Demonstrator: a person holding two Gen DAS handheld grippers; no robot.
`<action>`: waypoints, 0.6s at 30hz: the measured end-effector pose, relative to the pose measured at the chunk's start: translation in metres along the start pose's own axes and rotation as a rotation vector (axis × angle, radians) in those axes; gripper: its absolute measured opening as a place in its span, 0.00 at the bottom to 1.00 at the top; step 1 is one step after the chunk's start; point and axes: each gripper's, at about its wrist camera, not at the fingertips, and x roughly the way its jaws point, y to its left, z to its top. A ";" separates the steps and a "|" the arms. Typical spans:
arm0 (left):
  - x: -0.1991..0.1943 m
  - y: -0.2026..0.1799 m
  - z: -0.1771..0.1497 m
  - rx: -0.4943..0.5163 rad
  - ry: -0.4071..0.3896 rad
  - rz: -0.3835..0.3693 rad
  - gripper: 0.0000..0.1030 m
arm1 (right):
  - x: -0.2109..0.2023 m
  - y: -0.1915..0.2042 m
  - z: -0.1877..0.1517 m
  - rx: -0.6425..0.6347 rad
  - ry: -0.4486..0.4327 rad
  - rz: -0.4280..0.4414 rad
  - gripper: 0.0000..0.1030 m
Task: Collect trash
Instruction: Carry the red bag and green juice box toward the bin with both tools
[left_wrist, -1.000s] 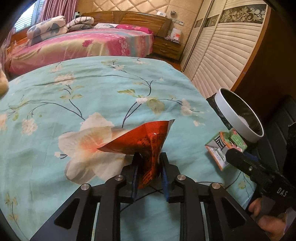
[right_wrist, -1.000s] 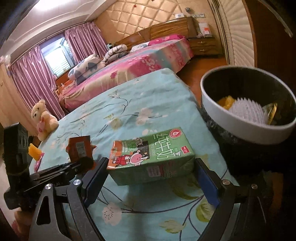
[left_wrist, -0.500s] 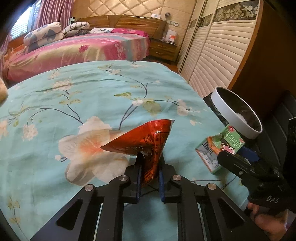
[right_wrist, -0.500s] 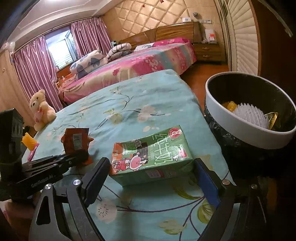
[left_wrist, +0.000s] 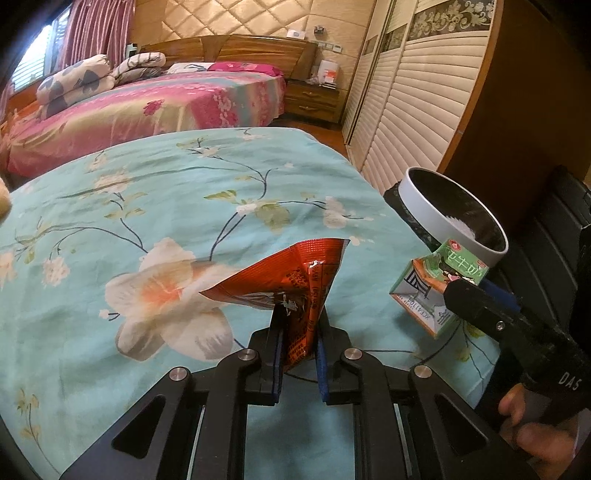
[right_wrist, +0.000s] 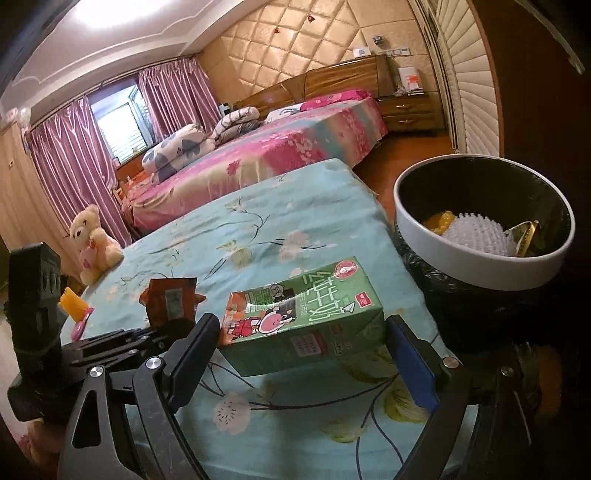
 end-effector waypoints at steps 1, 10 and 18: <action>0.000 -0.001 0.000 0.001 0.001 -0.001 0.12 | -0.001 -0.001 0.000 0.002 -0.001 0.000 0.88; -0.001 -0.012 0.002 0.012 0.003 -0.009 0.12 | -0.007 -0.006 0.003 0.013 -0.012 0.004 0.88; 0.000 -0.020 0.005 0.015 0.007 -0.009 0.12 | -0.014 -0.011 0.007 0.030 -0.021 0.011 0.88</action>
